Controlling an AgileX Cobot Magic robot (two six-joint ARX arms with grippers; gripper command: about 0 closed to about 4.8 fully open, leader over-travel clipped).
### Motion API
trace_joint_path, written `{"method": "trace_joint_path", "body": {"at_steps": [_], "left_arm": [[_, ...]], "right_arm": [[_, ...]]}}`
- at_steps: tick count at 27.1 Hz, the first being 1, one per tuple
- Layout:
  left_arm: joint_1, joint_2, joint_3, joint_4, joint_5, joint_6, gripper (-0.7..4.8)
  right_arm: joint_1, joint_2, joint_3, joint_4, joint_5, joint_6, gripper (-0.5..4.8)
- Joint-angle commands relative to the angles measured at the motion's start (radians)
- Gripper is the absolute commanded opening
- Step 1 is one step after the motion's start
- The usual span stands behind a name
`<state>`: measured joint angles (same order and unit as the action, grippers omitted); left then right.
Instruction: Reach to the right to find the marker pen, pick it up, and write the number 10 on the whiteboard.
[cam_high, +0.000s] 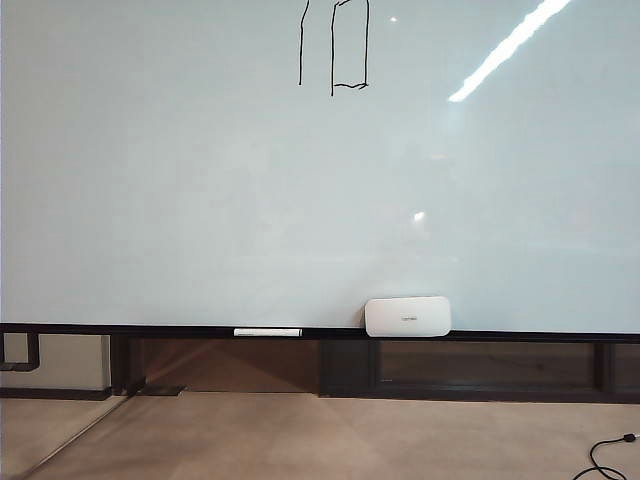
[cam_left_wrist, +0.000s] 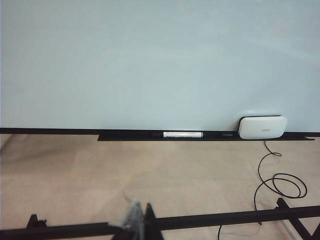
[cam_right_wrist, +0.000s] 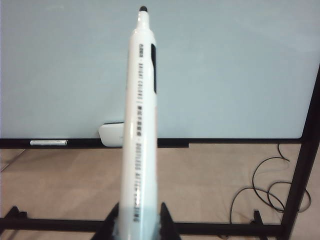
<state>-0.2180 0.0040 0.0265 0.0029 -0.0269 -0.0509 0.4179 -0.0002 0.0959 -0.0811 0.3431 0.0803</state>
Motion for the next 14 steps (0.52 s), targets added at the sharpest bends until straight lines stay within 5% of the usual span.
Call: {"method": "trace_joint_path", "body": {"at_steps": [1, 8, 14], "left_arm": [[-0.007, -0.002, -0.007, 0.012, 0.005, 0.017, -0.06], [-0.056, -0.002, -0.018, 0.047, -0.155, 0.056, -0.06], [-0.064, -0.002, -0.018, 0.062, 0.035, 0.107, -0.06]], "right_arm": [[0.01, 0.01, -0.012, 0.037, 0.021, -0.013, -0.04], [0.035, 0.004, -0.024, 0.092, 0.174, -0.033, -0.04], [0.038, 0.004, -0.067, 0.102, 0.01, -0.058, -0.04]]}}
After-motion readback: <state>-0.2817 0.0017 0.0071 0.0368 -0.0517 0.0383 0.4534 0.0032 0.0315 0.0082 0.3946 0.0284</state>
